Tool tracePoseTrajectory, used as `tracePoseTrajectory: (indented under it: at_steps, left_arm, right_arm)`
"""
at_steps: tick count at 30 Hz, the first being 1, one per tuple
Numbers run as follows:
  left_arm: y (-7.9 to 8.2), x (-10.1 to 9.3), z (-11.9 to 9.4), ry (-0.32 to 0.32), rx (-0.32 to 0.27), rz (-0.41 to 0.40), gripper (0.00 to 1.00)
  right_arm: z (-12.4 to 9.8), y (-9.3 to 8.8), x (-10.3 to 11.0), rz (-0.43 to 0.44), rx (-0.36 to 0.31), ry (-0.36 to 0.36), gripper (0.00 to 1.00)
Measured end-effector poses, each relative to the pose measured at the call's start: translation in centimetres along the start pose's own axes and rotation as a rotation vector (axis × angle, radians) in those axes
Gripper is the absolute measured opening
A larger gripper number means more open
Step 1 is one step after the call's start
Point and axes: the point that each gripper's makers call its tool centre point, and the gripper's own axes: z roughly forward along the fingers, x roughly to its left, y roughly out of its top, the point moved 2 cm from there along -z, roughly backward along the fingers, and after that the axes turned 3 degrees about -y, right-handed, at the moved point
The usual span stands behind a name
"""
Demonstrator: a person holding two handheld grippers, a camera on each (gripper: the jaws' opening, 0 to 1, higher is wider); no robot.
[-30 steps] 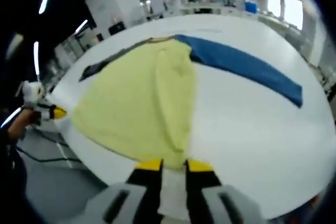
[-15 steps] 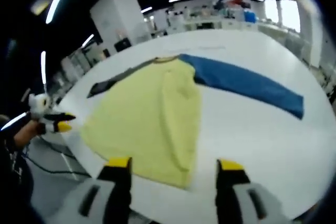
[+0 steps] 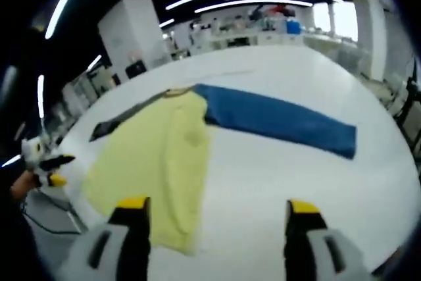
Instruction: Fold the garment on the visible template until the final outline fits inside the template.
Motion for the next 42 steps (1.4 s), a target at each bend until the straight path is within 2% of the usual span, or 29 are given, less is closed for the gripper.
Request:
tracePoseTrajectory:
  at_steps: [13,19,23,28,32,36,42]
  left_arm:
    - [1.0,0.5,0.2,-0.011,-0.066,-0.007,0.99]
    - [0.6,1.0,0.3,0.011,-0.034,0.001,0.99]
    - [0.8,0.8,0.3,0.019,-0.042,-0.006,0.99]
    - [1.0,0.6,0.5,0.022,-0.037,-0.001,0.97]
    - [1.5,0.7,0.2,0.054,-0.058,0.036,0.88]
    - [1.9,1.2,0.0,0.076,-0.077,0.022,0.82]
    - [1.8,2.3,-0.3,0.091,-0.087,0.014,0.78]
  right_arm:
    - [0.8,3.5,-6.5,0.009,-0.046,-0.116,0.80]
    - [1.5,4.3,-10.1,0.032,-0.072,-0.178,0.72]
    - [1.6,4.8,-12.1,0.053,-0.095,-0.217,0.63]
    - [1.9,4.8,-14.6,0.074,-0.092,-0.273,0.52]
    - [2.1,4.7,-16.7,0.075,-0.078,-0.348,0.38]
    - [2.3,4.4,-17.2,0.151,-0.090,-0.369,0.30]
    - [2.8,3.8,-18.6,0.148,-0.060,-0.421,0.20]
